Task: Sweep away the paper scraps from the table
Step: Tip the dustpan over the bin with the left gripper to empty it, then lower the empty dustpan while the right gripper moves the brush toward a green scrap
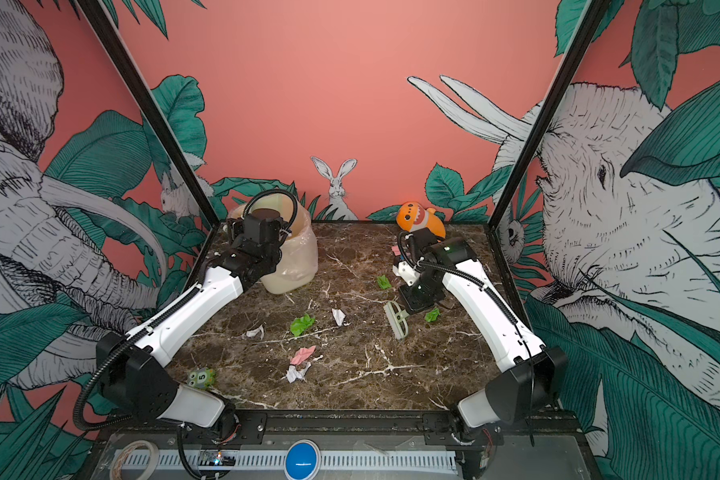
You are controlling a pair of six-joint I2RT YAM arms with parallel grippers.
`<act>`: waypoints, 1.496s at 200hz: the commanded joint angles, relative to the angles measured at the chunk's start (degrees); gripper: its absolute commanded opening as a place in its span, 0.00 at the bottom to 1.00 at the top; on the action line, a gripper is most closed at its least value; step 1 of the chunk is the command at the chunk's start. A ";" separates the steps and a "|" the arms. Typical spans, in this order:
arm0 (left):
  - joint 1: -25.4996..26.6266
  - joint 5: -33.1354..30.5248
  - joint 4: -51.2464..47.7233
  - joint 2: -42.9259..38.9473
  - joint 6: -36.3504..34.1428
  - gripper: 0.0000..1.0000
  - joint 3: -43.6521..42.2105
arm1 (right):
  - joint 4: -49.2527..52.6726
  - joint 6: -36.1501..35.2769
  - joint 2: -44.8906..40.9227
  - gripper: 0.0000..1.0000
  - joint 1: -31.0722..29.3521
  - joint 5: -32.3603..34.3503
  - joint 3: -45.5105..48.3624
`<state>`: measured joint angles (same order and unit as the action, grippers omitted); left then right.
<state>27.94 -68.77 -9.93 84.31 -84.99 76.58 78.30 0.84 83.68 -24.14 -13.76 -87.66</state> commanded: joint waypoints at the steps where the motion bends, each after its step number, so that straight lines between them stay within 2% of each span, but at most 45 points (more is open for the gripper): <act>1: 0.29 -0.15 1.47 -2.40 -1.04 0.09 -0.81 | 0.20 -0.40 -1.85 0.00 0.23 -0.19 0.72; 73: 0.88 -0.40 4.71 -3.28 -4.35 0.09 -3.17 | 0.01 -0.84 -2.18 0.00 0.23 -0.26 0.71; 138: 1.27 -1.88 15.90 -3.01 -14.76 0.09 -4.74 | -0.77 -0.92 -4.43 0.00 0.23 -1.46 2.40; 186: 1.23 -3.89 16.50 -3.08 -13.47 0.08 -2.69 | -0.75 -0.76 -5.63 0.00 0.20 -2.02 2.76; 202: 1.24 -4.83 11.88 -3.41 -7.84 0.08 0.50 | -0.60 -0.63 -5.50 0.00 0.19 -1.56 2.59; 228: 1.37 -3.77 -11.07 -3.80 14.61 0.08 11.35 | -0.09 -0.48 -5.04 0.00 0.22 -0.29 1.73; 239: 1.59 -2.77 -17.92 -3.97 21.86 0.08 14.64 | 0.31 -0.40 -4.63 0.00 0.18 0.89 1.21; 269: 4.18 -0.24 -27.74 -4.82 32.93 0.09 18.14 | 1.17 -0.02 -3.49 0.00 0.43 5.73 -0.28; 299: 8.49 4.40 -39.74 -4.27 46.82 0.09 22.46 | 2.40 0.30 -2.48 0.00 1.62 10.37 -1.95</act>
<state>33.41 -68.82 -34.85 80.12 -54.35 95.85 78.39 0.84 80.38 -23.55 -8.69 -87.33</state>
